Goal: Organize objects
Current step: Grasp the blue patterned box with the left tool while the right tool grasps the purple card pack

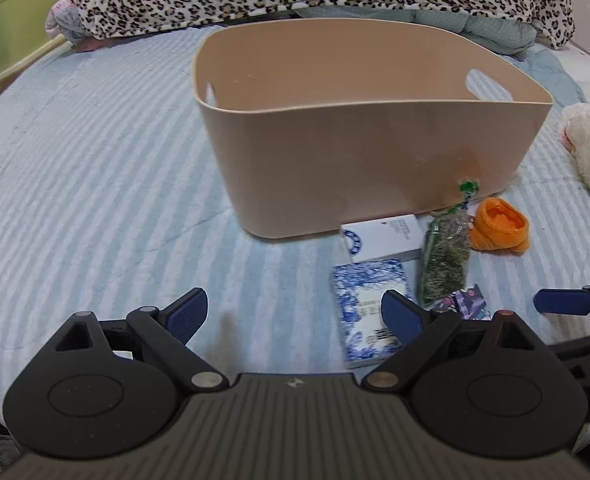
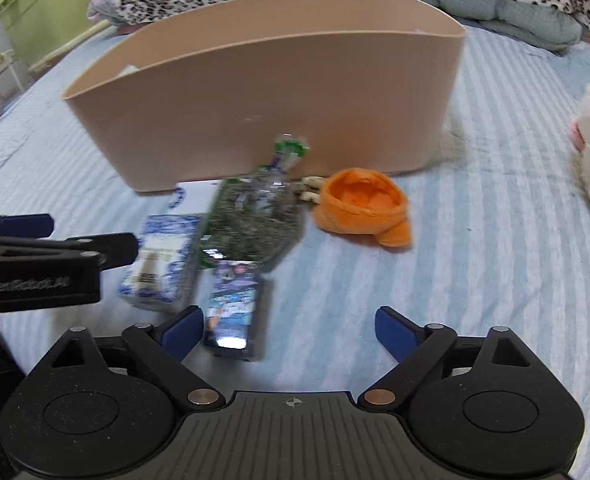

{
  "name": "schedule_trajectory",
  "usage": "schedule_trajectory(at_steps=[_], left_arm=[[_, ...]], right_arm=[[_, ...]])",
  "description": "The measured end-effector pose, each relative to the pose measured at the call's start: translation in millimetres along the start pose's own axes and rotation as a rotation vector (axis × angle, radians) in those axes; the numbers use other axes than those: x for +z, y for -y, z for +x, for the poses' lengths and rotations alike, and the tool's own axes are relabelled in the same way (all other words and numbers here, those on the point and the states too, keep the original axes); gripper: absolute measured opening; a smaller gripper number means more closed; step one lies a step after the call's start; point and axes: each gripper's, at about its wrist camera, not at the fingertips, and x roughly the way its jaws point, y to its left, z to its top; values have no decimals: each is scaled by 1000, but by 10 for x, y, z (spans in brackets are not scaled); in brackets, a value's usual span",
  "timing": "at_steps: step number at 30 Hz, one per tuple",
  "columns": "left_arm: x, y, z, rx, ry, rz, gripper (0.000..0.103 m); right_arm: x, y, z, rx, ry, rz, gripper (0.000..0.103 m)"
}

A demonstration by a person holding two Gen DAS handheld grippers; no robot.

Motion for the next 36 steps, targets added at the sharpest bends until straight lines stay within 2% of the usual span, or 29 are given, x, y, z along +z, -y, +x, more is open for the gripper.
schedule_trajectory(at_steps=[6, 14, 18, 21, 23, 24, 27, 28, 29, 36], left_arm=[[28, 111, 66, -27, 10, -25, 94], [-6, 159, 347, -58, -110, -50, 94], [-14, 122, 347, -60, -112, -42, 90], [-9, 135, 327, -38, -108, -15, 73], [-4, 136, 298, -31, -98, -3, 54], [-2, 132, 283, -27, -95, 0, 48], [-4, 101, 235, -36, -95, -15, 48], [-8, 91, 218, -38, -97, -21, 48], [-11, 84, 198, -38, -97, -23, 48], [34, 27, -91, -65, -53, -17, 48]], right_arm=[[7, 90, -23, -2, 10, 19, 90], [-28, 42, 10, -17, 21, -41, 86], [-42, 0, 14, -3, 42, -78, 82], [-38, -28, -7, 2, 48, -102, 64], [-21, -42, -20, 11, 47, -111, 52], [-22, -46, -20, 20, 44, -110, 50], [-35, -86, -46, 39, 32, -130, 35], [-45, -103, -64, 39, 31, -141, 24], [-89, -125, -89, 39, 32, -149, 21], [-92, -161, -208, 63, 37, -158, 21]])
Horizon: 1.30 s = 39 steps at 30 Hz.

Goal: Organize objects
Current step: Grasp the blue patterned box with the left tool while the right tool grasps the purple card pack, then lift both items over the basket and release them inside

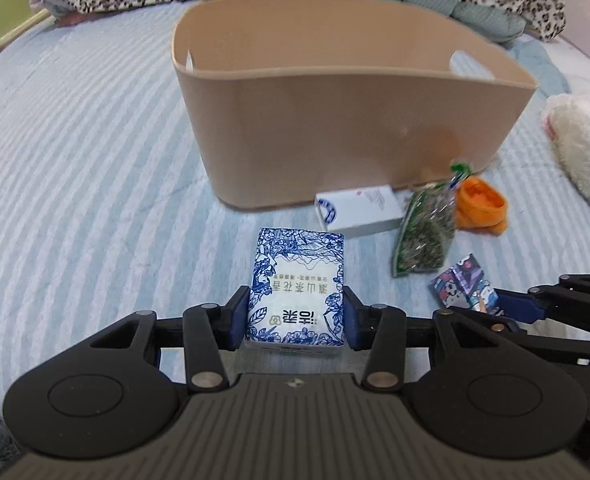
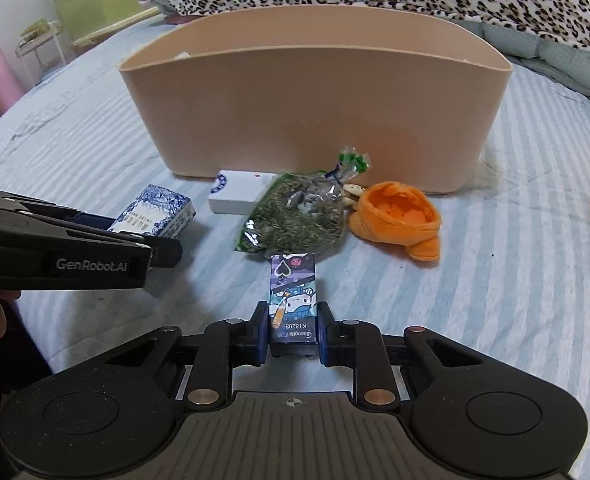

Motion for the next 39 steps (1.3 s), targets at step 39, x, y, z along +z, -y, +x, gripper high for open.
schedule_trajectory(at_steps=[39], left_arm=[[1482, -23, 198, 109, 243, 28, 48]], right_arm=[[1543, 499, -266, -109, 323, 79, 21]])
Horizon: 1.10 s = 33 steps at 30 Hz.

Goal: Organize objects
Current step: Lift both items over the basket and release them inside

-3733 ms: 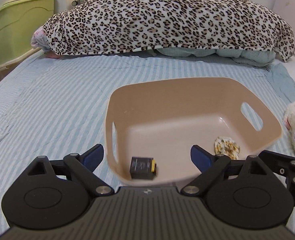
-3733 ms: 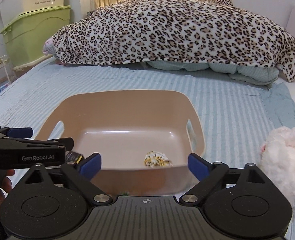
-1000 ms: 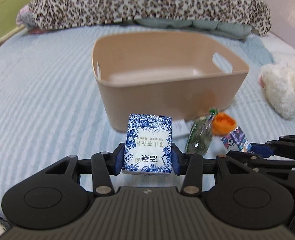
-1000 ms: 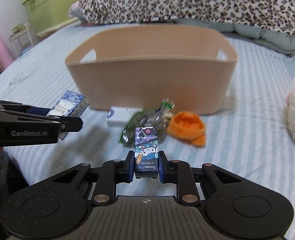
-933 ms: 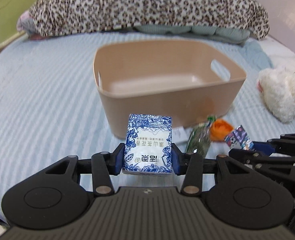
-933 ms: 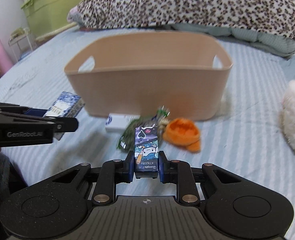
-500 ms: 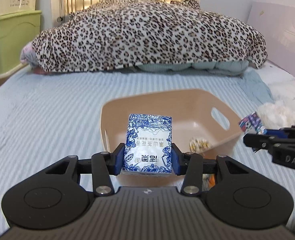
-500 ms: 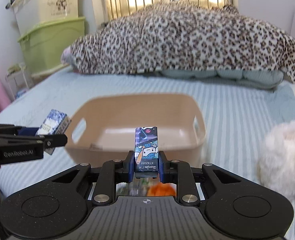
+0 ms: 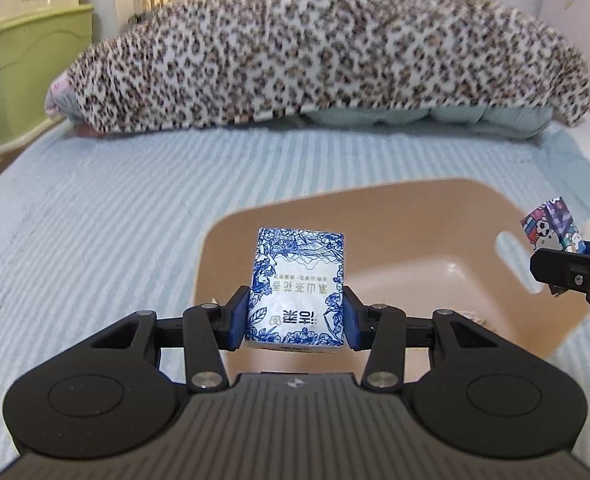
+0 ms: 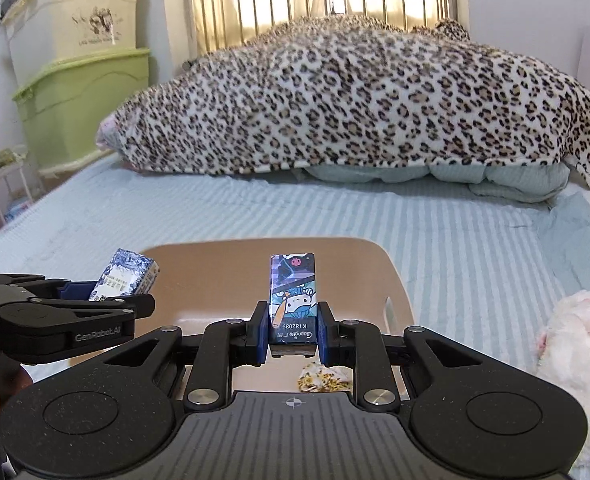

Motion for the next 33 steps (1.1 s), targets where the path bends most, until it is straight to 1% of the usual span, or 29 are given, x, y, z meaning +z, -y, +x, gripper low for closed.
schedule_trajectory(at_steps=[3, 5, 7, 9, 10, 12, 13, 14, 15, 17, 19, 22, 26, 29, 33], left_arm=[[-41, 3, 209, 9, -51, 3, 48], [-59, -1, 360, -6, -104, 2, 48], [-85, 33, 419, 34, -105, 42, 48], [-101, 52, 410, 39, -100, 69, 48], [-109, 44, 393, 32, -104, 67, 49], [-105, 19, 337, 17, -111, 46, 51], [-101, 9, 292, 17, -110, 37, 61], [-93, 10, 230, 21, -103, 33, 75], [-92, 7, 157, 25, -86, 28, 78], [-91, 20, 9, 25, -55, 32, 88], [-96, 39, -129, 22, -40, 44, 89], [-133, 55, -363, 6, -15, 40, 89], [-236, 94, -634, -22, -9, 22, 93], [-351, 136, -762, -53, -21, 19, 94], [-538, 216, -771, -80, -62, 27, 94]], right_arm=[[-32, -9, 216, -18, -43, -8, 21], [-74, -33, 344, -35, -67, -20, 21], [-107, -60, 450, -59, -85, -31, 21], [-143, -84, 501, -56, -104, -28, 21], [-154, -94, 503, -53, -106, -25, 34], [-180, -121, 456, -50, -93, -33, 41], [-192, -132, 423, -53, -88, -40, 49], [-197, -129, 373, -52, -83, -43, 57], [-204, -118, 313, -45, -79, -40, 60], [-222, -84, 173, -40, -71, -20, 69], [-232, -51, 23, -33, -59, -12, 75], [-259, 3, -185, -29, -60, -13, 80], [-372, 46, -441, -29, -79, -34, 89], [-489, 87, -554, -29, -106, -50, 91], [-685, 145, -573, -40, -161, -71, 91]])
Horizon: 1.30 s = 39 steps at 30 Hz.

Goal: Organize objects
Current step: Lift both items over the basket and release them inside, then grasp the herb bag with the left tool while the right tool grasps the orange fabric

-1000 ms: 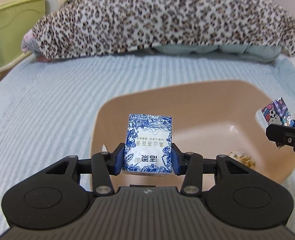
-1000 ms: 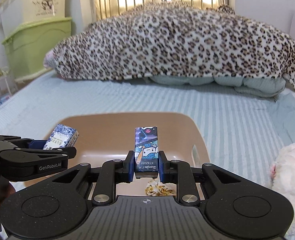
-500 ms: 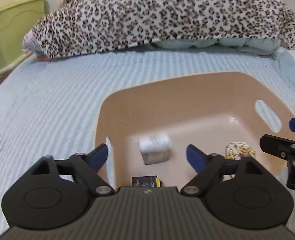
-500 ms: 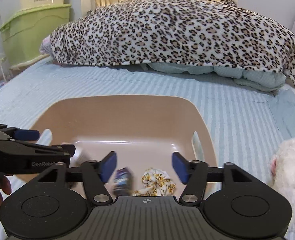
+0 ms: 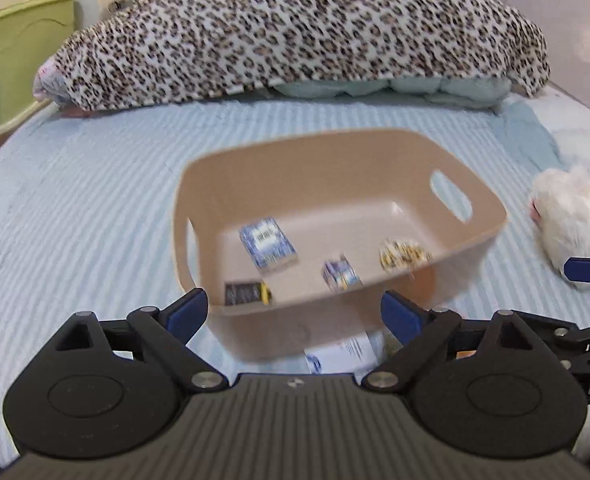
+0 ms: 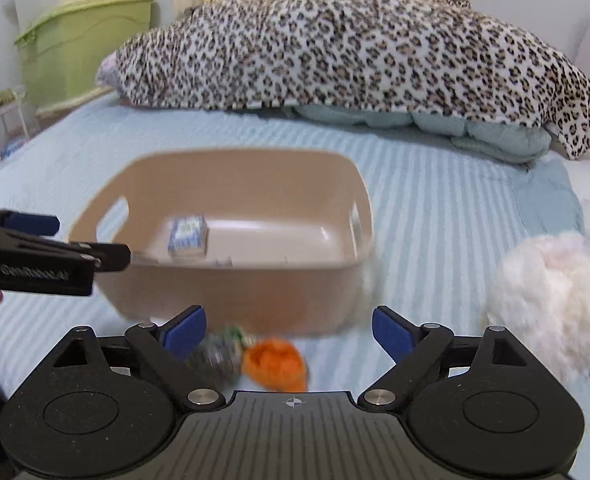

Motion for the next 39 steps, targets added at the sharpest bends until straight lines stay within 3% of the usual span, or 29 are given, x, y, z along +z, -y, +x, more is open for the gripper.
schedule_trajectory(at_steps=[14, 23, 25, 28, 30, 33, 34, 38, 39], left_arm=[[-461, 163, 507, -61, -109, -57, 94], [-511, 321, 693, -98, -104, 1, 93], [-526, 346, 720, -104, -94, 12, 88], [-535, 392, 770, -129, -107, 45, 64], [-543, 391, 786, -148, -112, 40, 58], [-543, 399, 786, -184, -119, 46, 36], [-542, 399, 786, -200, -128, 40, 29], [-549, 445, 754, -179, -136, 57, 26], [-550, 448, 735, -176, -136, 60, 25]], right_arm=[[-487, 91, 563, 15, -109, -12, 91], [-512, 167, 857, 29, -127, 3, 91], [-524, 140, 878, 30, -114, -13, 91], [-545, 77, 914, 43, -112, -50, 81], [-570, 30, 947, 50, -123, -76, 73], [-551, -11, 954, 65, -122, -95, 55], [-549, -30, 947, 73, -121, -99, 45], [-551, -66, 917, 88, -125, -110, 14], [-554, -72, 907, 90, -127, -113, 11]])
